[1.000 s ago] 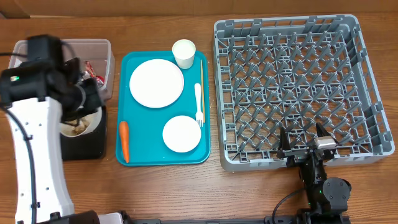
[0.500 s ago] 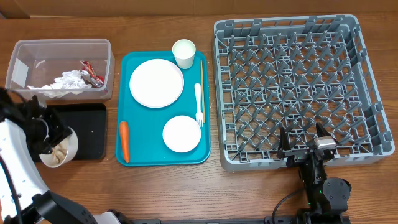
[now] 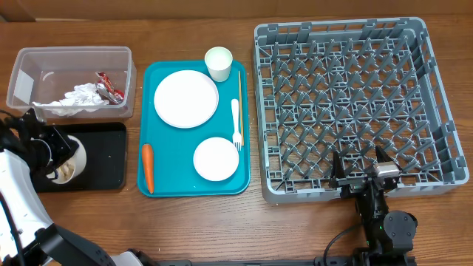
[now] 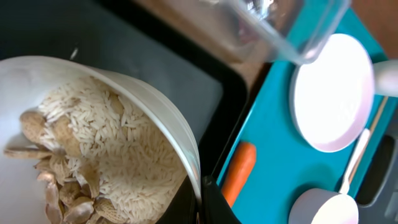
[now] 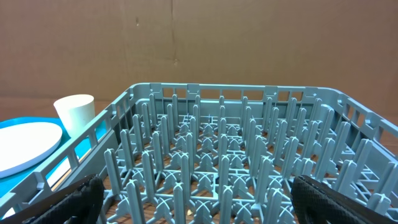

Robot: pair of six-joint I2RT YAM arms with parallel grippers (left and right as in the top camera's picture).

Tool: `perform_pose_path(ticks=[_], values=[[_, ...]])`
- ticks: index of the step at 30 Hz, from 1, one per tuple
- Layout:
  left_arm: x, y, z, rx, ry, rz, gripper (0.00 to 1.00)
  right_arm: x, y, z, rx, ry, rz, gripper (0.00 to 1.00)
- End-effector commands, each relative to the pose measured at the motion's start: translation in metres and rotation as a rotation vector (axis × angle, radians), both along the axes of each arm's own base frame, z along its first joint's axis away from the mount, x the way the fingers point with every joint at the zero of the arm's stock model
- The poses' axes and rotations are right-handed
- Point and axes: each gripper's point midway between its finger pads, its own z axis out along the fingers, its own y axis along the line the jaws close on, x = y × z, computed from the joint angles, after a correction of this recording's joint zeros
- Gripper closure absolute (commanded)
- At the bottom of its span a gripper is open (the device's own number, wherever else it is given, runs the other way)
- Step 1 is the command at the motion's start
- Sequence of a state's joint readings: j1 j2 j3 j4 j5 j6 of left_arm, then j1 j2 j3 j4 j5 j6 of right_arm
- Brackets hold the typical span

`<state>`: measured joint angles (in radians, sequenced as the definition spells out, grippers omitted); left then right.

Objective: Sort waste into correct bins and load items into the dishwasher rack
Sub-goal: 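Grip the rice bowl rim and carry it left over the black tray, then tip the rice bowl over the black tray to dump the rice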

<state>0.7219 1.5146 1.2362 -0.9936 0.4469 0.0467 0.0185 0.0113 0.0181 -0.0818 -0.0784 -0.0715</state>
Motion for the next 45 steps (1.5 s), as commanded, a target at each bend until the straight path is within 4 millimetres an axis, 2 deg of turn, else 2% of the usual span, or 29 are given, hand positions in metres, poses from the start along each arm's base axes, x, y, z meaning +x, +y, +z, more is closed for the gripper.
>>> perform_pose_path(ticks=[1,4,10,13,18,22,31,34,38,45], values=[[0.012,-0.02,0.006,-0.058,-0.135,-0.126,0.96,0.0,-0.001,-0.002,-0.004,-0.004,-0.003,0.0],[0.02,-0.03,0.011,-0.09,-0.211,-0.19,0.96,0.0,-0.001,-0.002,-0.004,-0.004,-0.003,0.0],[0.022,-0.033,0.008,-0.104,-0.241,-0.246,0.96,0.0,-0.001,-0.002,-0.004,-0.004,-0.003,0.0],[0.027,-0.039,0.021,-0.165,-0.36,-0.303,0.96,0.0,-0.001,-0.002,-0.004,-0.004,-0.003,0.0],[0.026,-0.037,0.034,-0.24,-0.484,-0.32,0.96,0.0,-0.001,-0.002,-0.004,-0.004,-0.003,0.0],[0.019,-0.03,0.027,-0.277,-0.492,-0.306,0.96,0.0,-0.001,-0.002,-0.004,-0.004,-0.003,0.0],[0.015,-0.025,0.03,-0.393,-0.648,-0.311,0.96,0.0,-0.001,-0.002,-0.004,-0.004,-0.003,0.0],[0.011,-0.021,0.026,-0.387,-0.677,-0.317,0.96,0.0,-0.001,-0.002,-0.004,-0.004,-0.003,0.0],[0.006,-0.015,0.011,-0.384,-0.617,-0.301,0.96,0.0,-0.001,-0.002,-0.004,-0.004,-0.003,0.0],[0.006,-0.014,0.01,-0.346,-0.642,-0.33,0.96,0.0,-0.001,-0.002,-0.004,-0.004,-0.003,0.0]])
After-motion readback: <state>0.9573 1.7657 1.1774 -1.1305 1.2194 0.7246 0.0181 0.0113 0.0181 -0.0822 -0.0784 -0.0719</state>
